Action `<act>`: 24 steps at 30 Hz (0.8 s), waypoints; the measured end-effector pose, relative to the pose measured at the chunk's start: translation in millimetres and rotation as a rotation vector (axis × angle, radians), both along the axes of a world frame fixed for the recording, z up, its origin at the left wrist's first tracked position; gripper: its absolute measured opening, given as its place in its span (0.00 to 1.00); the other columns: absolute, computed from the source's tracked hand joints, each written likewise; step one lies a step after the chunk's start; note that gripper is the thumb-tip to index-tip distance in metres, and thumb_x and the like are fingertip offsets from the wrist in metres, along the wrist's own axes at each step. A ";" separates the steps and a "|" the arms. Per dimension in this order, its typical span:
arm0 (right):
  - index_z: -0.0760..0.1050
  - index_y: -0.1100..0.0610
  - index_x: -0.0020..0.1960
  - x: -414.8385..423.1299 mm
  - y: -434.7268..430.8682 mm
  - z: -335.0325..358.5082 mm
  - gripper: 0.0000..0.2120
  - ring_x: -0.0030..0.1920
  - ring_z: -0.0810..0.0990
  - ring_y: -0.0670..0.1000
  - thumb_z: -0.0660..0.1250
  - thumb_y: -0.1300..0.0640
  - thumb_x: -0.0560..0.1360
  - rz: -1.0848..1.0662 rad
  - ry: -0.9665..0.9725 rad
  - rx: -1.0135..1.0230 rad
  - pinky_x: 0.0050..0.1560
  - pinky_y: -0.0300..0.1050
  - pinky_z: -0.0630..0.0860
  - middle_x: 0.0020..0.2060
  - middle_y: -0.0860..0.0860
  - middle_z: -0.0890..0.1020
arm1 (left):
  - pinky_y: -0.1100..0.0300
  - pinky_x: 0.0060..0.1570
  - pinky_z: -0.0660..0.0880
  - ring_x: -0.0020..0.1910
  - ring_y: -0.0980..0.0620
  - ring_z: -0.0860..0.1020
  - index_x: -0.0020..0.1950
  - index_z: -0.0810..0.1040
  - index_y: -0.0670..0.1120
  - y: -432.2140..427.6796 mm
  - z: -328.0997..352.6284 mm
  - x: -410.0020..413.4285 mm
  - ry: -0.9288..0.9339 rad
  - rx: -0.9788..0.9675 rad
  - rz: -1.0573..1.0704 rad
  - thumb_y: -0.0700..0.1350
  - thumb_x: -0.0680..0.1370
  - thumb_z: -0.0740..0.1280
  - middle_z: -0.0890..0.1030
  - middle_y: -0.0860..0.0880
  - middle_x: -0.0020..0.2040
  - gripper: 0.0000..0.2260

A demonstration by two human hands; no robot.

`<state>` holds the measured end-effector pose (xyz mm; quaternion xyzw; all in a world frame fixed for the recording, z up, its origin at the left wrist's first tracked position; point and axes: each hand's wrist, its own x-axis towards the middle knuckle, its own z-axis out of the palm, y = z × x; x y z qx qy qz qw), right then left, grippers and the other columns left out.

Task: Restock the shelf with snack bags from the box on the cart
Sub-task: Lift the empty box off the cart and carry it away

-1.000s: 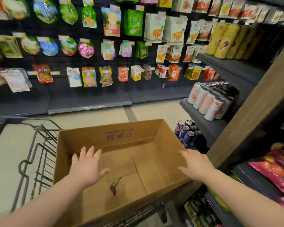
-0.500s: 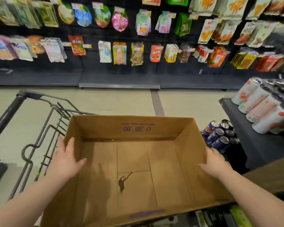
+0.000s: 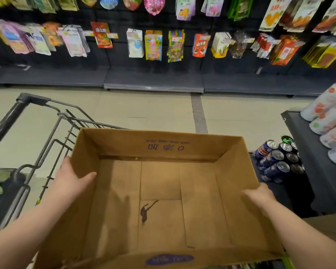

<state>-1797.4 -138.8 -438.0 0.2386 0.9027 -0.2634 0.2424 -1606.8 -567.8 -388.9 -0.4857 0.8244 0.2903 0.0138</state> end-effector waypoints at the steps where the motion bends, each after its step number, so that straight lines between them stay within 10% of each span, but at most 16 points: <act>1: 0.63 0.64 0.69 -1.3 -3.0 0.1 0.27 0.57 0.76 0.64 0.68 0.59 0.73 -0.030 -0.004 -0.007 0.56 0.53 0.75 0.61 0.64 0.74 | 0.38 0.62 0.71 0.65 0.35 0.73 0.74 0.59 0.43 0.5 0.1 -1.0 0.000 0.003 0.006 0.53 0.70 0.74 0.71 0.37 0.69 0.39; 24: 0.67 0.63 0.64 27.0 18.1 165.7 0.28 0.52 0.80 0.63 0.67 0.52 0.67 -0.095 0.348 0.142 0.53 0.54 0.78 0.54 0.63 0.79 | 0.44 0.56 0.72 0.61 0.34 0.74 0.69 0.65 0.45 2.0 123.9 8.1 0.230 -0.151 -0.163 0.57 0.73 0.69 0.76 0.38 0.63 0.30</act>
